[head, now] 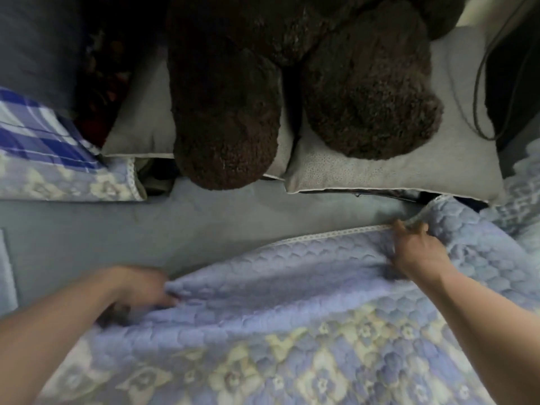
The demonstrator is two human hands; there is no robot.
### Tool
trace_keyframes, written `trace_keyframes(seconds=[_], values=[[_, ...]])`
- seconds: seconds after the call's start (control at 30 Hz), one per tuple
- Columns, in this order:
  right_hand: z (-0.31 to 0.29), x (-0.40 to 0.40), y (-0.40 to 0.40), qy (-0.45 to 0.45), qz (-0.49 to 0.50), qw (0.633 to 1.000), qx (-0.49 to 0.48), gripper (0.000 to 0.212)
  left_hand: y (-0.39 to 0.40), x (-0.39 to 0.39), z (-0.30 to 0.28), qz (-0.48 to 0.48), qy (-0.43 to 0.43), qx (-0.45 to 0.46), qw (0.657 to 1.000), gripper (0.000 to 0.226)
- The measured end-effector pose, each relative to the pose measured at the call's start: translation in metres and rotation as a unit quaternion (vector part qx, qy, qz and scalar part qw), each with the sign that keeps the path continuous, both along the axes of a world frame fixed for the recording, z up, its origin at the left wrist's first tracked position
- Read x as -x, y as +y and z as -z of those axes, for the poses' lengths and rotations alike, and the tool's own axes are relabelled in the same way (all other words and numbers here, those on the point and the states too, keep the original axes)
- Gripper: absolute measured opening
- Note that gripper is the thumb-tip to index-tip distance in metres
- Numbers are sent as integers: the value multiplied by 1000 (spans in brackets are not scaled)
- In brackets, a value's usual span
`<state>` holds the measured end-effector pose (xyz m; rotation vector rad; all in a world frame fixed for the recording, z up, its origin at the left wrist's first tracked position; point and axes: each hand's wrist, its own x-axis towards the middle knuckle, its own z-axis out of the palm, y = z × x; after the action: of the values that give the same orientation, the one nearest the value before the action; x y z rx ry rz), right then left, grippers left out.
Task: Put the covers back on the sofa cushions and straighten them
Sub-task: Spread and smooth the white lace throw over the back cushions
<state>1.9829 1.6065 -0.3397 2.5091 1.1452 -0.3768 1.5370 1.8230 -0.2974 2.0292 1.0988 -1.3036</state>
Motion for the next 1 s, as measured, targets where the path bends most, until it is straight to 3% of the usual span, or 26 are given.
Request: trace_keyframes(seconds=[0.03,0.07,0.13,0.17,0.2,0.27,0.33,0.4,0.47,0.53,0.6,0.67,0.73,0.8,0.87,0.93,1.0], values=[[-4,1,1,-2,2,1000,21,50,10,-9,-7,-18,-19,-91,995,38],[-8,1,4,-2,7,1000,25,44,24,-18,-12,-47,-69,-229,970,32],[-14,0,13,-21,24,999,-35,33,49,-33,-21,-147,-182,-483,844,29],[-19,-6,20,-25,38,994,-97,32,57,-43,-21,-206,-188,-526,803,32],[-18,-7,27,-1,56,988,-147,37,60,-47,-20,-274,-171,-507,799,41],[-18,-9,33,117,82,976,-162,63,49,-62,-2,-330,-155,-419,832,68],[-11,-7,23,175,36,979,-95,81,22,-75,25,-288,-205,-376,857,82],[-7,-11,-2,78,-56,989,-113,69,-11,-88,50,-196,-229,-374,877,83],[-4,-23,-26,-63,-67,980,-177,47,-29,-98,61,-151,-223,-405,874,87],[-4,-42,-44,-114,53,966,-227,44,-36,-116,60,-184,-218,-420,861,91],[-7,-62,-52,-100,199,937,-269,46,-54,-141,60,-236,-230,-400,855,83],[-12,-78,-50,-47,276,898,-339,46,-84,-165,64,-227,-208,-329,893,73],[-13,-94,-52,48,330,869,-367,46,-110,-181,78,-192,-158,-219,943,82],[-9,-106,-60,110,279,918,-261,39,-114,-188,86,-177,-127,-163,962,97],[-14,-108,-71,164,165,968,-94,42,-108,-191,85,-190,-113,-153,963,103],[-22,-107,-85,202,103,974,16,76,-106,-192,81,-194,-100,-148,965,104],[-24,-104,-99,209,92,972,54,85,-108,-195,77,-195,-99,-154,964,105]])
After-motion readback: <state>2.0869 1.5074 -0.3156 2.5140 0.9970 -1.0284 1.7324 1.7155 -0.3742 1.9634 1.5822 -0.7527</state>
